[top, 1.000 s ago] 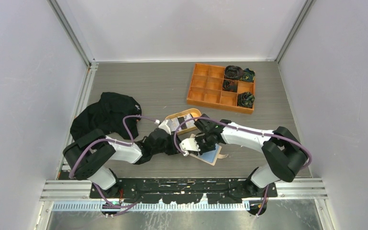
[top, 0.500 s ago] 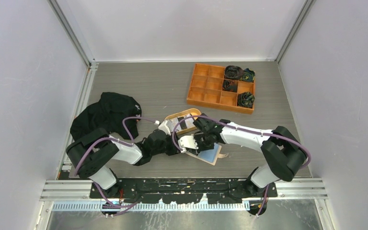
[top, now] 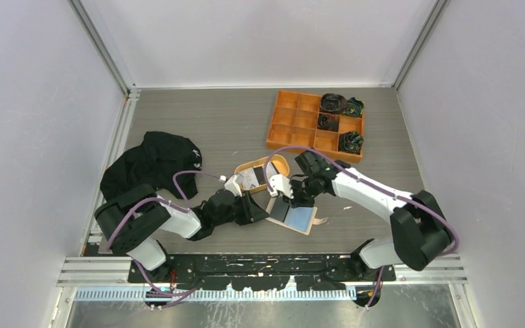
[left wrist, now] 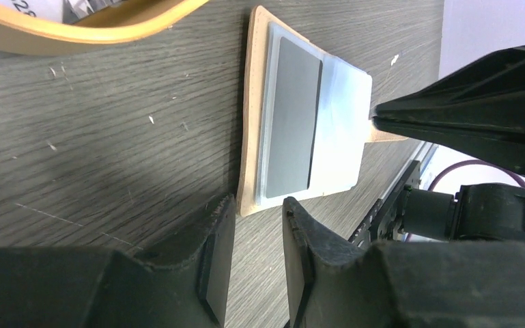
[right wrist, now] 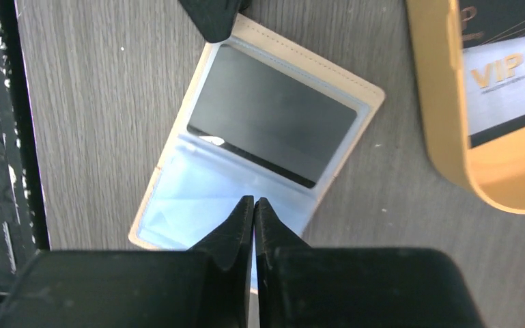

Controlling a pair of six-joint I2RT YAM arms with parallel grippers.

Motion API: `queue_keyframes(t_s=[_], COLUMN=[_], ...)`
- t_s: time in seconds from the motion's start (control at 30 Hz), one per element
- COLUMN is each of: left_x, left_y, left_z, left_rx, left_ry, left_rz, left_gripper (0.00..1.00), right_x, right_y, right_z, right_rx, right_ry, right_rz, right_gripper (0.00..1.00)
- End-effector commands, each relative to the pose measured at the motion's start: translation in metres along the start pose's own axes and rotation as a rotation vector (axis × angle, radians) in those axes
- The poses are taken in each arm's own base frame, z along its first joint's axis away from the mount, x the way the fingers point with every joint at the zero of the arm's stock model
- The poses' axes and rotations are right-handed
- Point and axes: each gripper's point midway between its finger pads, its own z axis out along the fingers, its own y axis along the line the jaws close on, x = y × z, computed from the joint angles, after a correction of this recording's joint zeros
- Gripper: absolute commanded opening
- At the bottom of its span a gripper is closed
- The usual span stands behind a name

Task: Put the credit cards into the card holder
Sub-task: Close the card holder at the center of the board.

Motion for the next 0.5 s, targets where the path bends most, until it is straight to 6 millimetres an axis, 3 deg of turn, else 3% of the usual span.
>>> queue_keyframes(t_s=[0.0, 0.3, 0.47], left_x=[-0.007, -0.006, -0.004], left_y=[-0.017, -0.026, -0.04], left_z=[0.007, 0.014, 0.019], left_rx=[0.076, 0.154, 0.196], left_ry=[-0.05, -0.086, -0.099], left_rz=[-0.007, -0.037, -0.028], left_gripper=[0.33, 0.32, 0.3], right_x=[-0.002, 0.017, 0.016], right_y=[-0.005, -0.013, -0.012], right_z=[0.019, 0.036, 0.037], right_rx=[-0.022, -0.011, -0.022], right_ry=[0.012, 0.165, 0.172], right_rz=[0.111, 0.216, 0.222], right_gripper=[0.07, 0.06, 0.06])
